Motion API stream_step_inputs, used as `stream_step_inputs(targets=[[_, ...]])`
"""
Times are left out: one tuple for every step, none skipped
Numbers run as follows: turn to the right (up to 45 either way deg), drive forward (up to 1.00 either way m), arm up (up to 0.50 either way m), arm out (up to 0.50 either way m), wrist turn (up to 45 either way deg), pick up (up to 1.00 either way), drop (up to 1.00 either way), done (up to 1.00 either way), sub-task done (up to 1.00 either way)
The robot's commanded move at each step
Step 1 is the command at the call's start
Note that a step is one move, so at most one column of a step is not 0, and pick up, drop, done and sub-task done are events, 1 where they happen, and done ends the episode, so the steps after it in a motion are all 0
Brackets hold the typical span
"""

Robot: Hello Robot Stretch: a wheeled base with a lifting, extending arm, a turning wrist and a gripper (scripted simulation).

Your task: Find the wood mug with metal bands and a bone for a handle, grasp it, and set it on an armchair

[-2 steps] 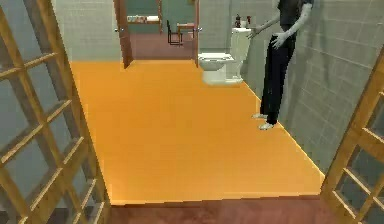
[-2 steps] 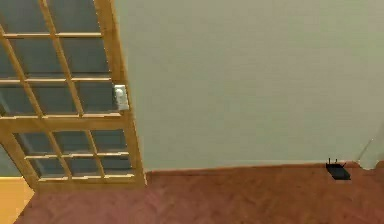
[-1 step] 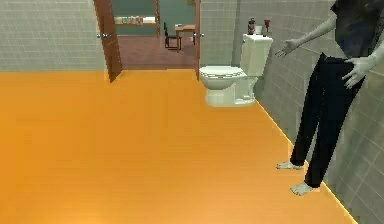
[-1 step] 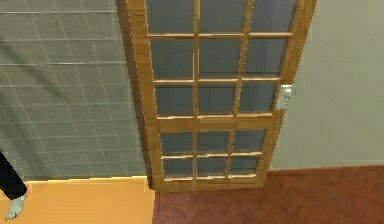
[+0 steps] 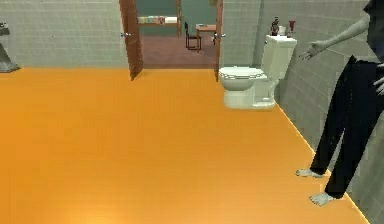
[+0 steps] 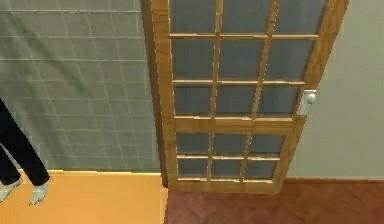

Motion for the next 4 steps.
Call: stream_step_inputs(targets=[[0.0,0.45,0.00,0.00,0.0,0.00,0.00,0.00,0.00],[0.0,1.00,0.00,0.00,0.0,0.00,0.00,0.00,0.00],[-3.0,0.00,0.00,0.00,0.0,0.00,0.00,0.00,0.00],[0.0,1.00,0.00,0.00,0.0,0.00,0.00,0.00,0.00]])
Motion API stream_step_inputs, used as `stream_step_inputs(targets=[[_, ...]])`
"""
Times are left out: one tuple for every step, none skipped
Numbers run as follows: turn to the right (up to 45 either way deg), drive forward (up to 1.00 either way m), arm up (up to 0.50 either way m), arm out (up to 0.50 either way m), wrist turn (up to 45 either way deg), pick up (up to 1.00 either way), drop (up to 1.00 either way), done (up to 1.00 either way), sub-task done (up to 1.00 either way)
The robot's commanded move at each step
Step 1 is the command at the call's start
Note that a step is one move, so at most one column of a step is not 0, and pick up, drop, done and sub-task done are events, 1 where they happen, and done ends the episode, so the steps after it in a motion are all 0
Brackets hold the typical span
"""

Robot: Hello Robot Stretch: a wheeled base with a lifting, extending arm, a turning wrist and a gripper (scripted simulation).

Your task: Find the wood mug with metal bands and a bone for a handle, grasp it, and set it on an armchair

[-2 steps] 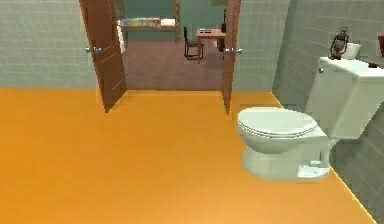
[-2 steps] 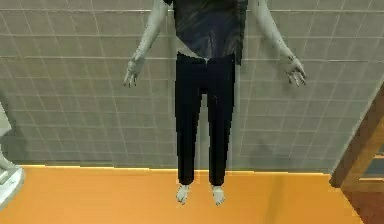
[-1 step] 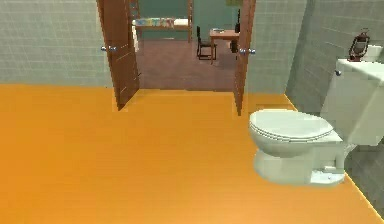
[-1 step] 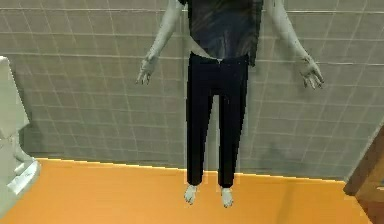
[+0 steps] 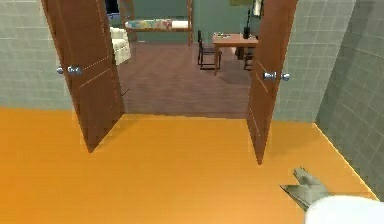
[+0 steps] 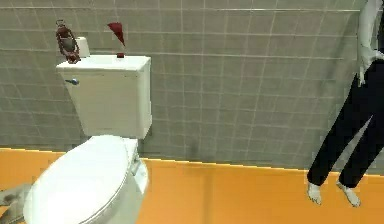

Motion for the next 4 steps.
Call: stream_step_inputs(targets=[[-6.0,0.00,0.00,0.00,0.0,0.00,0.00,0.00,0.00],[0.0,0.20,0.00,0.00,0.0,0.00,0.00,0.00,0.00],[9.0,0.00,0.00,0.00,0.0,0.00,0.00,0.00,0.00],[3.0,0.00,0.00,0.00,0.0,0.00,0.00,0.00,0.00]])
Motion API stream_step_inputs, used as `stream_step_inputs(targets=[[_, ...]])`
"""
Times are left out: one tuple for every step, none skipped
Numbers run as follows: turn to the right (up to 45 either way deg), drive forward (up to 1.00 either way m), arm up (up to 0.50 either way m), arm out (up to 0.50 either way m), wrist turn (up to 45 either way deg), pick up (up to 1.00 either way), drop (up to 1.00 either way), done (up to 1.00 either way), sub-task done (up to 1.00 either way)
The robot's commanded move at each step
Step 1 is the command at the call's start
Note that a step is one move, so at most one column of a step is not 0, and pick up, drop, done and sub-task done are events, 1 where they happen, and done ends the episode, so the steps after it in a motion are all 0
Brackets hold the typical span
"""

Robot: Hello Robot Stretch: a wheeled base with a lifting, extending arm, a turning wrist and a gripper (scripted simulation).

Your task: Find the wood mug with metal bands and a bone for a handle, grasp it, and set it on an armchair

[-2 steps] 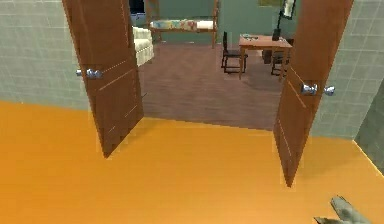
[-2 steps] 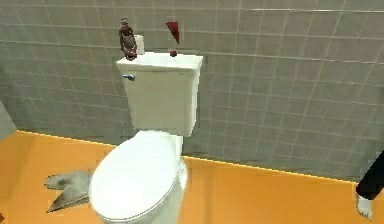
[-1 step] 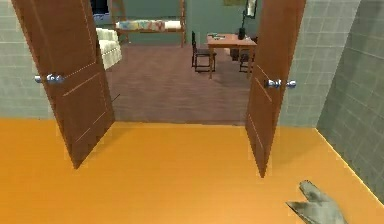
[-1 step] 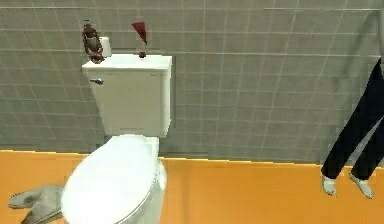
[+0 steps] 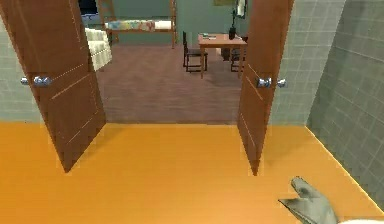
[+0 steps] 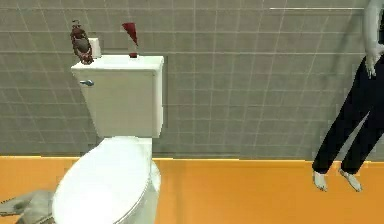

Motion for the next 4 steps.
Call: stream_step_inputs(targets=[[0.0,1.00,0.00,0.00,0.0,0.00,0.00,0.00,0.00],[0.0,1.00,0.00,0.00,0.0,0.00,0.00,0.00,0.00],[3.0,0.00,0.00,0.00,0.0,0.00,0.00,0.00,0.00],[0.0,0.65,0.00,0.00,0.0,0.00,0.00,0.00,0.00]])
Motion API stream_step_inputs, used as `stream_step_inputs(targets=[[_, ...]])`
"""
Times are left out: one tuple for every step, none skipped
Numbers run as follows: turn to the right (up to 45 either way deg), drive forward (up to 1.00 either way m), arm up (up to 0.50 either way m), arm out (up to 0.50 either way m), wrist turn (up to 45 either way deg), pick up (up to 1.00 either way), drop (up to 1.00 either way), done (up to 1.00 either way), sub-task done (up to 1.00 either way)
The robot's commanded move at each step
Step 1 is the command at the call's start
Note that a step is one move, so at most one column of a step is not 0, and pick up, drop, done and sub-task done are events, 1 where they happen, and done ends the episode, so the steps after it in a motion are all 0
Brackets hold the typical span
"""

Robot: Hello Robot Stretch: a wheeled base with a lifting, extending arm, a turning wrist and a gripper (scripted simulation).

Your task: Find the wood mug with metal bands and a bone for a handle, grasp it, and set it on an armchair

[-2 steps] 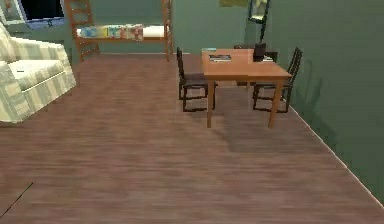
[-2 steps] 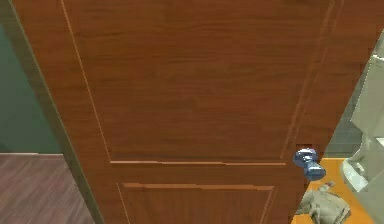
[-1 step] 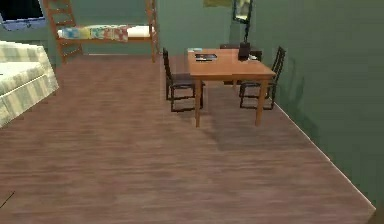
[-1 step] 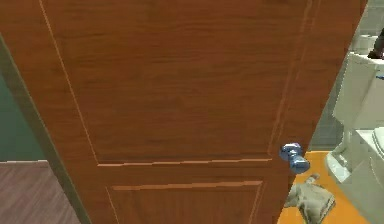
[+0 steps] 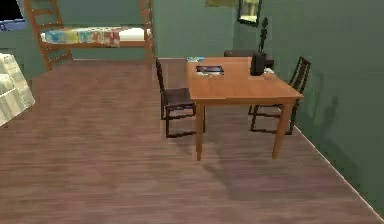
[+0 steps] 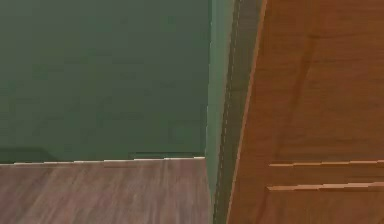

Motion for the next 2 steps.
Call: stream_step_inputs(targets=[[36.0,0.00,0.00,0.00,0.0,0.00,0.00,0.00,0.00],[0.0,1.00,0.00,0.00,0.0,0.00,0.00,0.00,0.00]])
